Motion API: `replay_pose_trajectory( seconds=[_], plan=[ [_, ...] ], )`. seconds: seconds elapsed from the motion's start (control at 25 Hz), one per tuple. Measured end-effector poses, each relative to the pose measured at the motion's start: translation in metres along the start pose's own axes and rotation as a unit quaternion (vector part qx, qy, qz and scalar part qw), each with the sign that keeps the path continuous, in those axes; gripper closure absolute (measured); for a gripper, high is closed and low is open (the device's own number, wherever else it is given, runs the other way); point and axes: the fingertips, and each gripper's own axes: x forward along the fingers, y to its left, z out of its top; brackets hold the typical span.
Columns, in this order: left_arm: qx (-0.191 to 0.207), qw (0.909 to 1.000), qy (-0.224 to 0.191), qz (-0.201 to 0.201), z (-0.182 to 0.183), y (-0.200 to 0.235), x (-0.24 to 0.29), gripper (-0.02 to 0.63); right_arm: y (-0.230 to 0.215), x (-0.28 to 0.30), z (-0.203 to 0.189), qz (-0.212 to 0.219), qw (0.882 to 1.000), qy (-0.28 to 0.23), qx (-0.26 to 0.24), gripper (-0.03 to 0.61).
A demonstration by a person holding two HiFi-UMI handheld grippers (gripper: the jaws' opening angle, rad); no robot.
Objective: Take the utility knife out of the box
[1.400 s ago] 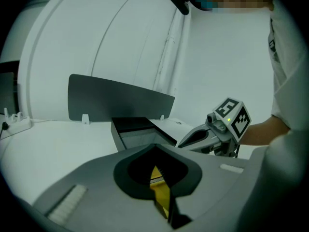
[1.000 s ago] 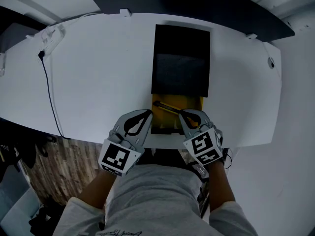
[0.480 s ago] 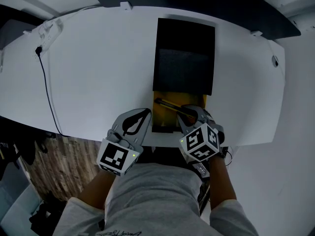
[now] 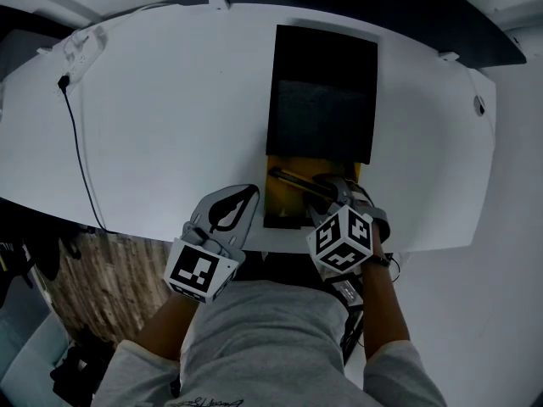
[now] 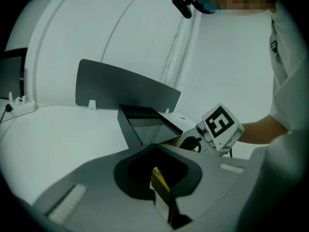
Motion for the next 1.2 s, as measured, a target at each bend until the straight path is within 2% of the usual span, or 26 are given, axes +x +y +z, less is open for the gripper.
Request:
replay_pose_trajectory(
  seconds=[0.64, 0.84, 1.2],
  plan=[
    [-0.012, 0.9999, 0.004, 0.005, -0.008, 0.006, -0.002, 0.614, 0.003, 0.017, -0.002, 0.016, 0.999, 0.028, -0.027, 0.417],
    [-0.015, 0.9999, 0.008, 0.005, -0.01, 0.006, -0.002, 0.614, 0.005, 0.017, -0.002, 0.025, 0.999, 0.029, -0.023, 0.445],
    [-0.015, 0.9999, 0.005, 0.005, -0.01, 0.006, -0.002, 0.614, 0.006, 0.017, -0.002, 0.021, 0.999, 0.029, -0.018, 0.448]
  ],
)
